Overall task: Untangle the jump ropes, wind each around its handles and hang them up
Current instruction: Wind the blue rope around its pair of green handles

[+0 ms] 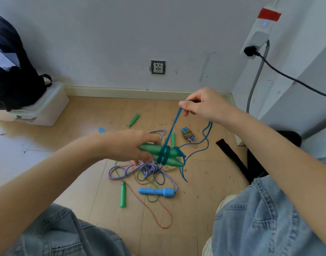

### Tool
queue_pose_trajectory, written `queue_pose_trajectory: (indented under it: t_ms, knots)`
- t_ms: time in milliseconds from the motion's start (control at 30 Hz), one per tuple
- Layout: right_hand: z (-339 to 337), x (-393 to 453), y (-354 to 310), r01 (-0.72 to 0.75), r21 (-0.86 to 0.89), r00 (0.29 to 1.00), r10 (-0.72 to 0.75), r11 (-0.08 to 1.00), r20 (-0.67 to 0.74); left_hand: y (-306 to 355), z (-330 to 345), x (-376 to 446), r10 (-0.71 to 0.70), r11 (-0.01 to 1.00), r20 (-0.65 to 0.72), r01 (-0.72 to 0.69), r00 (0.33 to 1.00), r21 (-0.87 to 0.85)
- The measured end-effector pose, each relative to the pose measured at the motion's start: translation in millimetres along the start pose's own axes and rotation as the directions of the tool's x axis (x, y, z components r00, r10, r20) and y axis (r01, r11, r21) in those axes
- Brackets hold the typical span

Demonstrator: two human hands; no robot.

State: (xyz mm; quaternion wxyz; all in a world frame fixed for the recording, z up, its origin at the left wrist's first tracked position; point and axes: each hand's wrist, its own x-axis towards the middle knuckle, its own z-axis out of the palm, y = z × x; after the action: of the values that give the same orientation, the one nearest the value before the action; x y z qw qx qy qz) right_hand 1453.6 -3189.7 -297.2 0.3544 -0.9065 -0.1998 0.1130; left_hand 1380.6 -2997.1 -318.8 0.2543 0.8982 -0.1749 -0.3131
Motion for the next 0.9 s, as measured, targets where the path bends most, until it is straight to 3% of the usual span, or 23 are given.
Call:
queue_pose_trajectory:
  t_ms: [133, 233, 333, 467, 533, 633, 667, 767, 833, 900]
  knots:
    - [0, 2, 7, -0.123, 0.131, 0.992, 0.121, 0.984, 0.027, 18, -19, -19, 0.235, 0.958, -0.039, -0.238, 0.971, -0.162]
    - [6, 2, 6, -0.15, 0.26, 0.987, 0.127, 0.954, 0.102, 19, -30, -28, 0.29, 0.831, -0.242, -0.369, 0.926, -0.417]
    - [13, -1, -1, -0.145, 0.391, 0.977, 0.069, 0.909, 0.202, 4, -41, -25, 0.037, 0.634, -0.501, -0.407, 0.865, -0.657]
    - [29, -7, -14, -0.078, 0.488, 0.941, -0.097, 0.869, 0.323, -14, -40, -4, -0.341, 0.541, -0.575, -0.345, 0.744, -0.767]
    - [35, -11, -18, -0.041, 0.478, 0.919, -0.154, 0.878, 0.364, -22, -34, 7, -0.439, 0.601, -0.592, -0.269, 0.676, -0.753]
    - [32, -14, -22, -0.034, 0.494, 0.9, -0.189, 0.869, 0.394, -33, -25, 17, -0.462, 0.835, -0.681, 0.018, 0.568, -0.551]
    - [28, -14, -21, -0.041, 0.529, 0.902, -0.196, 0.848, 0.385, -34, -22, 18, -0.436, 0.884, -0.679, 0.139, 0.59, -0.447]
    - [19, -10, -19, -0.043, 0.559, 0.924, -0.179, 0.828, 0.337, -23, -5, 19, -0.359, 0.931, -0.523, 0.334, 0.773, -0.146]
    - [15, -8, -17, -0.049, 0.509, 0.943, -0.128, 0.86, 0.307, -7, 10, 20, -0.276, 0.95, -0.378, 0.31, 0.884, 0.029]
    - [13, -5, -14, -0.077, 0.374, 0.973, -0.012, 0.924, 0.229, 9, 22, 16, -0.157, 0.974, -0.231, 0.189, 0.96, 0.125]
